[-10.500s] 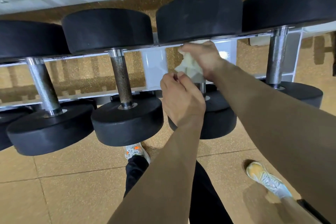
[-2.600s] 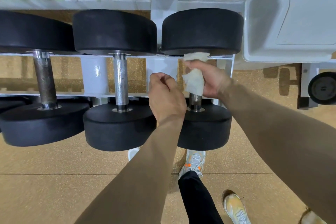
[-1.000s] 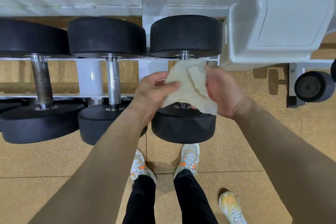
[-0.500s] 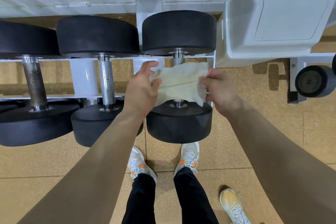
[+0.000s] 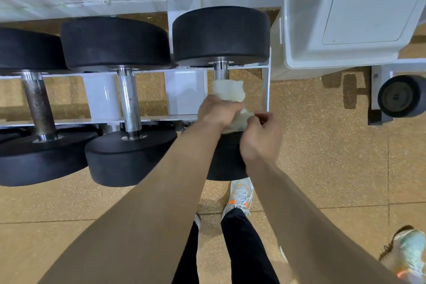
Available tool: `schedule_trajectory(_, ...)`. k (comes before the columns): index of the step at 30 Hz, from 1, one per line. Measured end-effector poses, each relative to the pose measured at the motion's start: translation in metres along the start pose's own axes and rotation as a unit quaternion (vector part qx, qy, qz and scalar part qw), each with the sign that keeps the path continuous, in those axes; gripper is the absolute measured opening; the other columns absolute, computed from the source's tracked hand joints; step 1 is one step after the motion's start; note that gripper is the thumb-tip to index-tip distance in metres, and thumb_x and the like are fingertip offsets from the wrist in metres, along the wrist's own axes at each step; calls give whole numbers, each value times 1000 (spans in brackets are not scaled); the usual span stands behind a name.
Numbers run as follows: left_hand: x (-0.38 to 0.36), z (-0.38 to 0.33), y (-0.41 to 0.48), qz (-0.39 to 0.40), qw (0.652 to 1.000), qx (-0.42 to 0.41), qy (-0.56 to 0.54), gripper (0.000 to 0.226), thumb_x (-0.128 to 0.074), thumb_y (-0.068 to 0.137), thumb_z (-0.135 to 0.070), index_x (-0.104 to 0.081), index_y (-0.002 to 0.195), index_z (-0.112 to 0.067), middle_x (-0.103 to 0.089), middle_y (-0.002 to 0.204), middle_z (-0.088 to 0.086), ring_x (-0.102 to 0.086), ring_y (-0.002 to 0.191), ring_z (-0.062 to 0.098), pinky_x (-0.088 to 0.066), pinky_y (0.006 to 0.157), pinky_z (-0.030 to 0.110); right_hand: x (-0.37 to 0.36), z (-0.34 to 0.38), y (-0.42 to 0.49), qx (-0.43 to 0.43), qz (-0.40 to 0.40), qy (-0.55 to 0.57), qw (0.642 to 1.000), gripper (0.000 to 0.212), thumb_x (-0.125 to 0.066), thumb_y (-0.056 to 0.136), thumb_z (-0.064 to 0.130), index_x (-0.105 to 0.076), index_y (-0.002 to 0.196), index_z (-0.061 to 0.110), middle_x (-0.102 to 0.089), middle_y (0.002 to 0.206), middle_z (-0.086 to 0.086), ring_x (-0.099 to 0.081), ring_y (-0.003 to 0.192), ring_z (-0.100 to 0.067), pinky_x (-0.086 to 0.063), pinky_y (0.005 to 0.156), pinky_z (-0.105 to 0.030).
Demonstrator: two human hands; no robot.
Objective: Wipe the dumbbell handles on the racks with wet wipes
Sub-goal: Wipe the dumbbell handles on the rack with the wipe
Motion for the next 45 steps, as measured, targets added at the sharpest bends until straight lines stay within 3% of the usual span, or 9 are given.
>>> schedule_trajectory(7, -3, -8, 23, 6, 987, 11, -157, 25, -82, 81, -32, -66, 88, -15, -72, 85, 4, -70, 76, 22, -57, 66, 28, -1, -3, -1, 31, -48, 24, 998, 26, -40, 80, 40, -59, 91, 26, -63, 90, 5, -58, 85, -15, -49, 86, -45)
schedule_trajectory(15, 13, -21, 39, 112, 961, -18, -251, 34, -83, 80, -38, -66, 97, -13, -71, 71, 2, -74, 70, 28, -61, 74, 47, -1, -4, 0, 31, -46, 29, 998, 13, -39, 80, 36, -52, 77, 33, -62, 87, 1, -55, 79, -14, -49, 83, -44)
schedule_trajectory(18, 17, -25, 43, 177, 942, 1, -286, 23, -75, 88, -33, -63, 84, -14, -63, 64, 2, -67, 56, 23, -55, 67, 36, -1, -5, 0, 35, -42, 20, 998, 15, -39, 80, 37, -52, 76, 31, -62, 86, -2, -56, 79, -19, -50, 81, -47)
schedule_trajectory(23, 13, -10, 36, 196, 951, -13, -239, 10, -70, 91, -23, -66, 94, -14, -69, 69, 0, -66, 64, 17, -53, 66, 29, 1, -3, -1, 31, -36, -4, 999, 15, -38, 81, 36, -50, 73, 31, -62, 87, -1, -56, 80, -21, -51, 83, -48)
schedule_trajectory(29, -16, 4, 20, -36, 998, 26, 39, 52, -78, 84, -26, -55, 127, -7, -63, 122, 10, -61, 114, 28, -48, 85, 27, 1, -1, 0, 24, -41, -10, 999, 17, -40, 86, 32, -46, 69, 32, -61, 91, -1, -52, 80, -19, -43, 78, -37)
schedule_trajectory(33, -19, -11, 32, -67, 992, 50, -94, 50, -81, 81, -32, -62, 122, -10, -70, 117, 9, -68, 103, 28, -57, 91, 36, -1, -4, 2, 37, -52, -16, 998, 16, -37, 81, 32, -47, 69, 28, -61, 84, -3, -54, 76, -22, -48, 78, -41)
schedule_trajectory(37, 3, -32, 49, 3, 978, -27, -207, 39, -85, 77, -33, -68, 105, -12, -73, 89, 5, -72, 79, 26, -59, 61, 33, -3, -8, 4, 37, -43, -8, 998, 19, -35, 81, 32, -49, 70, 24, -58, 80, -3, -51, 69, -11, -45, 71, -38)
schedule_trajectory(41, 13, -13, 50, 213, 941, -8, -264, 18, -75, 85, -28, -66, 88, -13, -64, 68, 2, -63, 58, 18, -49, 50, 22, -2, -8, 3, 31, -33, -4, 999, 19, -36, 81, 33, -49, 70, 25, -58, 80, 0, -52, 69, -11, -38, 66, -32)
schedule_trajectory(45, 17, 7, 28, 219, 971, -15, -94, 12, -73, 89, -20, -66, 97, -13, -71, 70, -1, -69, 66, 14, -49, 51, 19, -2, -6, 3, 22, -32, -9, 999, 17, -35, 80, 32, -48, 70, 26, -58, 78, 0, -51, 68, -14, -36, 66, -33)
Point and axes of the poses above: each hand's wrist, its own y-axis towards the middle knuckle, its own x-axis out of the back of the hand, z = x × y, the point moved 1 cm from there along y, towards the middle knuckle
